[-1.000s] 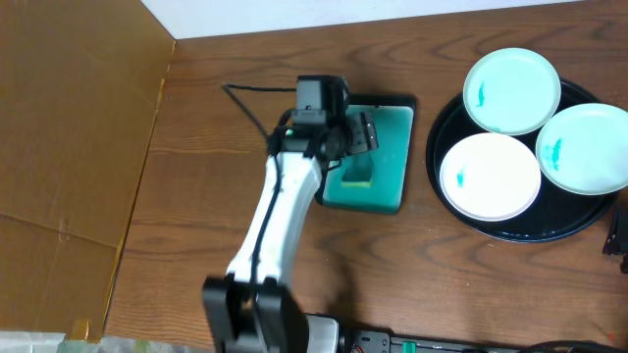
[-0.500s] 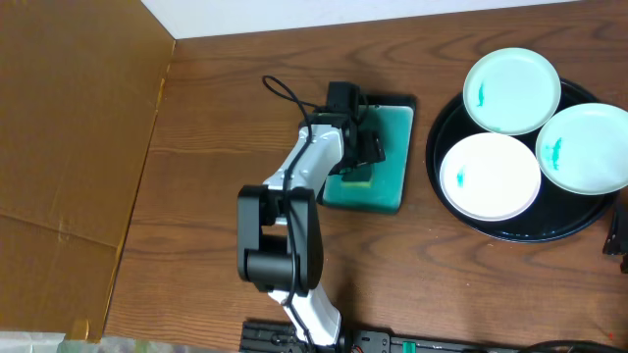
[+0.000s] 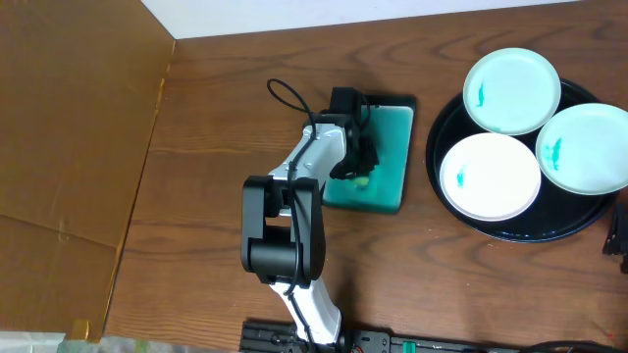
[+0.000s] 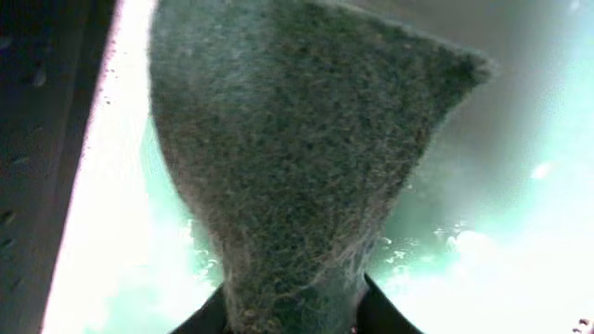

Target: Clean dirty plates on tray and stack at the side

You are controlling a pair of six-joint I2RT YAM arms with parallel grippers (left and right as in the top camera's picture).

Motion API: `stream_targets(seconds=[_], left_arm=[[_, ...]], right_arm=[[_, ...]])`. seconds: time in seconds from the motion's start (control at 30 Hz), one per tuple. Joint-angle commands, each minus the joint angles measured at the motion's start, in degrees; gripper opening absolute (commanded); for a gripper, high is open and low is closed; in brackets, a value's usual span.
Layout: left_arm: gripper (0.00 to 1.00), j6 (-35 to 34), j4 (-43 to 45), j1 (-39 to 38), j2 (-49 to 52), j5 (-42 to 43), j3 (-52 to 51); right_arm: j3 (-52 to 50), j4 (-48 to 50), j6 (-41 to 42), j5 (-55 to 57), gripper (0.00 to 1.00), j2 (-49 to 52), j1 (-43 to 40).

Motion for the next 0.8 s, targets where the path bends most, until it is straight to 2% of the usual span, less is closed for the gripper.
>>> stream_targets(seconds=[0.0,0.03,0.07,0.1,0.13,0.43,0.5,0.57,0.67,0.73,0.77], left_arm=[[0.24,0.0,0.7,-0.1,0.6,-0.9,1.0],[0.27,0.0,1.2,-0.1,0.6,-1.4,1.0],[0.58,0.0,1.7,-0.1,0.6,-2.1,1.0],[0.83,0.2,2.3,-0.1,0.6,-2.6,1.0],[0.88,0.2,2.9,-0.1,0.6,-3.2,1.0],[0.87,0.2,9.5,-0.1,0.6,-3.3,1.0],[0.78,0.2,9.7,-0.1,0.6,-3.3,1.0],[0.59,0.2,9.0,-0.1,0.6,-3.3,1.0],[0.52,0.2,8.2,-0.1,0.6,-3.3,1.0],[0.52,0.2,7.7,-0.1,0.6,-3.3,1.0],[0.54,0.2,7.5,-0.1,0.6,-3.3,1.0]], right_arm=[[-0.2,-0.1,-0.7,-0.5,0.99,-0.1,0.4],[-0.2,-0.1,-0.7,-0.5,0.99,-0.1,0.4],[-0.2,-0.1,-0.7,-0.5,0.99,-0.1,0.4],[-0.2,-0.1,-0.7,-0.5,0.99,-0.1,0.4],[-0.2,-0.1,-0.7,-0.5,0.99,-0.1,0.4],[-0.2,-0.1,-0.7,-0.4,0.99,-0.1,0.4],[-0.2,-0.1,-0.7,-0.4,0.99,-0.1,0.4],[-0.2,-0.1,-0.7,-0.4,0.99,-0.1,0.4],[-0.2,-0.1,-0.7,-0.4,0.99,-0.1,0.4],[-0.2,-0.1,-0.7,-0.4,0.99,-0.1,0.4],[-0.2,-0.1,-0.7,-0.4,0.99,-0.1,0.4]])
